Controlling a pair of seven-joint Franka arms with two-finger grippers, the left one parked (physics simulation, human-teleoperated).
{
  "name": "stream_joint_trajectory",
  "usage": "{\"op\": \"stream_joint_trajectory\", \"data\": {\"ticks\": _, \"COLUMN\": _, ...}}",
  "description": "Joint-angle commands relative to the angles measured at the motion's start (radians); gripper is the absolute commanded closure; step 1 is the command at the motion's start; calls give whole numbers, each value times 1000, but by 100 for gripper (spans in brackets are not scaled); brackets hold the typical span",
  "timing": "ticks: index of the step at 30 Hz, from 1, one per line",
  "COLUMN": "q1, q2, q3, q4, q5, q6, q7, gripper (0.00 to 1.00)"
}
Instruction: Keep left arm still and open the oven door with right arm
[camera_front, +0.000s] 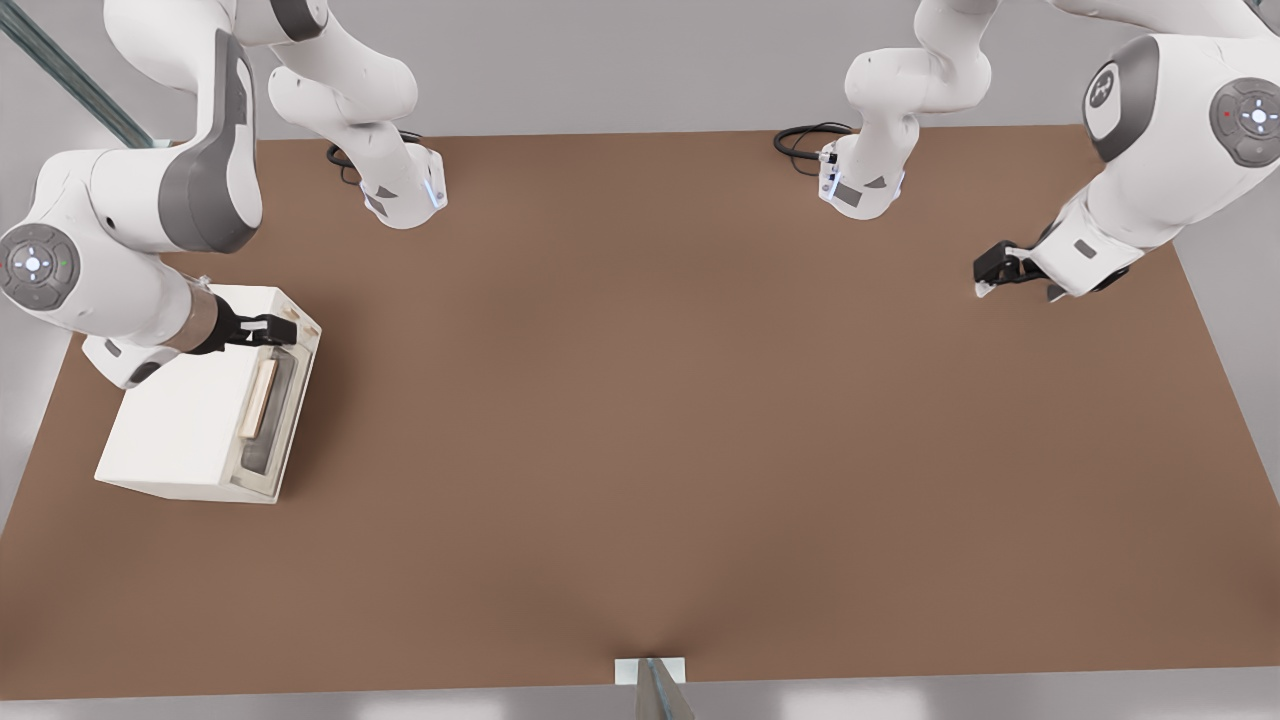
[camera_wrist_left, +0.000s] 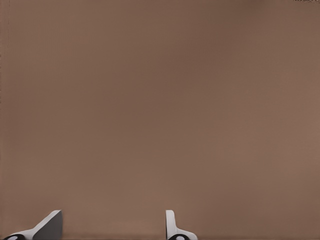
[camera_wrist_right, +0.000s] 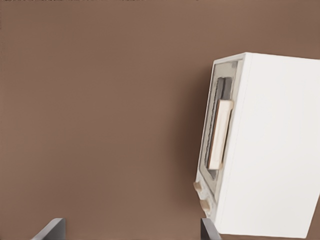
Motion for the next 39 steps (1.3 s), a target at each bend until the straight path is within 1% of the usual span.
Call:
{"op": "stream_joint_trajectory", "data": {"ticks": 1, "q1": -4, "q2": -3, "q3": 0, "q4": -1, "q5": 7, "q6": 17, "q7": 42, "gripper": 0}}
{"op": "stream_joint_trajectory", "data": {"ticks": 3, "q1": -1, "q2": 5, "q3": 0, "q4": -3, "q5": -22, "q6": 18, "q7": 33, "gripper": 0}}
{"op": "stream_joint_trajectory", "data": {"ticks": 5, "q1": 63, "q2": 65, "q3": 11, "q4": -4, "q5": -221, "q6": 40, "q7": -44, "gripper": 1}}
{"op": "stream_joint_trajectory", "data": {"ticks": 6, "q1": 74, "q2": 89, "q3": 9, "q4": -6, "q5": -290, "q6": 64, "q7": -168, "gripper": 67}}
{"op": "stream_joint_trajectory", "data": {"ticks": 7, "q1": 88, "q2": 117, "q3": 9, "q4": -9, "q5": -376, "q6": 76, "q7": -206, "gripper": 79}}
{"op": "stream_joint_trajectory", "data": {"ticks": 9, "q1": 129, "q2": 174, "q3": 9, "q4": -26, "q5": -536, "q6": 109, "q7": -210, "gripper": 79}}
{"op": "stream_joint_trajectory", "data": {"ticks": 12, "q1": 129, "q2": 177, "q3": 9, "q4": -105, "q5": -646, "q6": 181, "q7": -193, "gripper": 79}}
{"op": "stream_joint_trajectory", "data": {"ticks": 14, "q1": 115, "q2": 166, "q3": 1, "q4": -182, "q5": -681, "q6": 254, "q7": -133, "gripper": 79}}
{"op": "stream_joint_trajectory", "data": {"ticks": 16, "q1": 80, "q2": 108, "q3": 0, "q4": -283, "q5": -681, "q6": 357, "q7": -36, "gripper": 79}}
{"op": "stream_joint_trajectory", "data": {"ticks": 18, "q1": 62, "q2": 94, "q3": 1, "q4": -315, "q5": -681, "q6": 392, "q7": 5, "gripper": 79}}
{"op": "stream_joint_trajectory", "data": {"ticks": 20, "q1": 51, "q2": 45, "q3": 0, "q4": -418, "q5": -680, "q6": 466, "q7": 108, "gripper": 79}}
{"op": "stream_joint_trajectory", "data": {"ticks": 24, "q1": 50, "q2": 34, "q3": 1, "q4": -492, "q5": -640, "q6": 498, "q7": 202, "gripper": 79}}
{"op": "stream_joint_trajectory", "data": {"ticks": 27, "q1": 30, "q2": 16, "q3": 1, "q4": -565, "q5": -640, "q6": 564, "q7": 280, "gripper": 79}}
{"op": "stream_joint_trajectory", "data": {"ticks": 30, "q1": 13, "q2": -18, "q3": 1, "q4": -641, "q5": -640, "q6": 627, "q7": 286, "gripper": 79}}
{"op": "stream_joint_trajectory", "data": {"ticks": 39, "q1": -15, "q2": -10, "q3": 0, "q4": -711, "q5": -641, "q6": 638, "q7": 297, "gripper": 79}}
